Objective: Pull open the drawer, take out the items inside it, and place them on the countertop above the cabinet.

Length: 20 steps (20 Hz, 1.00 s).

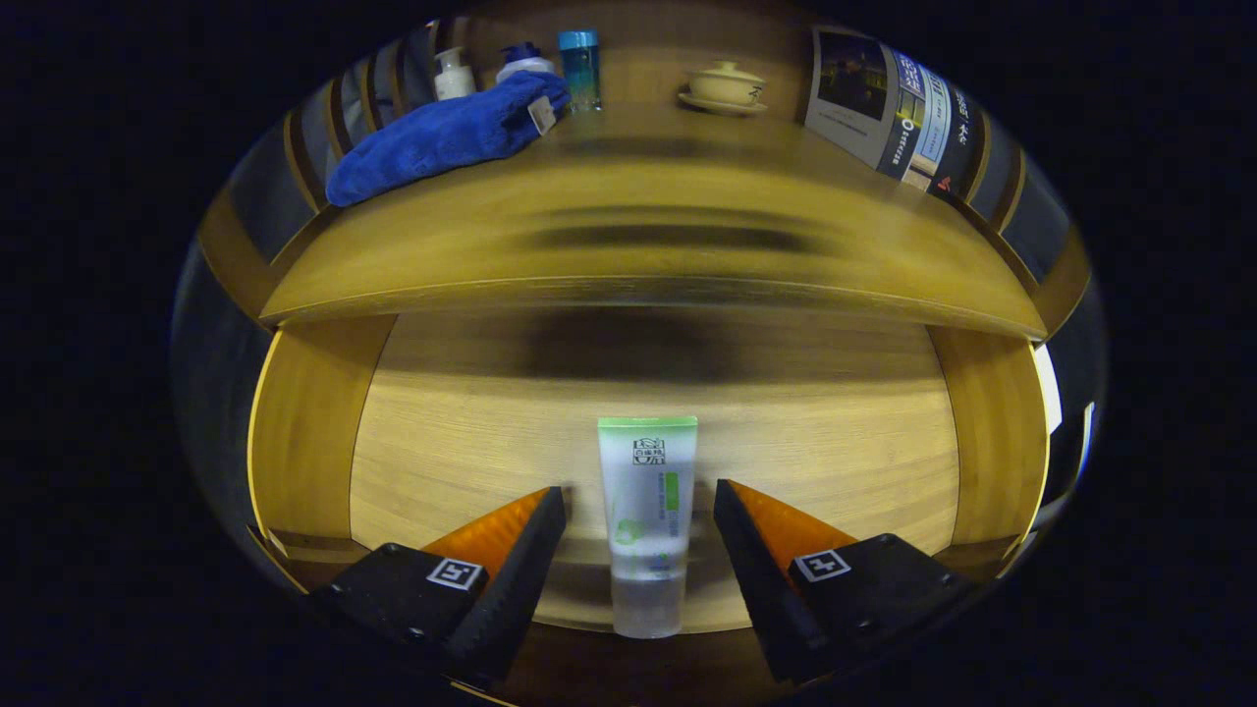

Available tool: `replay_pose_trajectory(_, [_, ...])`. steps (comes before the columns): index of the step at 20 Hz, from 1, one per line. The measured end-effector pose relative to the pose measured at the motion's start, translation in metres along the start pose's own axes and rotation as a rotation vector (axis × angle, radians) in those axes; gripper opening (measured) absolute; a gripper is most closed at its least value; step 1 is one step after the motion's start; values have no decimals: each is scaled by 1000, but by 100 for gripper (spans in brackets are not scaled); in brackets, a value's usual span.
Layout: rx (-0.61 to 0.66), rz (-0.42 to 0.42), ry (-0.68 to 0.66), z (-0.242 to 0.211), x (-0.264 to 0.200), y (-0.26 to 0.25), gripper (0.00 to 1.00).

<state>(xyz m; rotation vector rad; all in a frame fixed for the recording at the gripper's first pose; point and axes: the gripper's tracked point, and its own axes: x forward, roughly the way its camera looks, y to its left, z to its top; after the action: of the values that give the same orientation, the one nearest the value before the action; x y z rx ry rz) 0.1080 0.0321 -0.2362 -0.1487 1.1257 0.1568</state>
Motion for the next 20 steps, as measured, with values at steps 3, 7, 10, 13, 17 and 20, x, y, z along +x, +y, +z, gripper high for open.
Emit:
replay_pose_trajectory(3, [9, -3, 57, -7, 5, -4, 96])
replay_pose_trajectory(7, [6, 1, 98, -1, 6, -2, 68])
replay_pose_trajectory(10, [34, 13, 88, 7, -10, -2, 58])
replay_pose_trajectory(13, [32, 32, 32, 21, -47, -9, 55])
replay_pose_trajectory(17, [14, 53, -23, 28, -77, -8, 55])
replay_pose_trajectory(20, [-19, 62, -72, 34, -100, -6, 55])
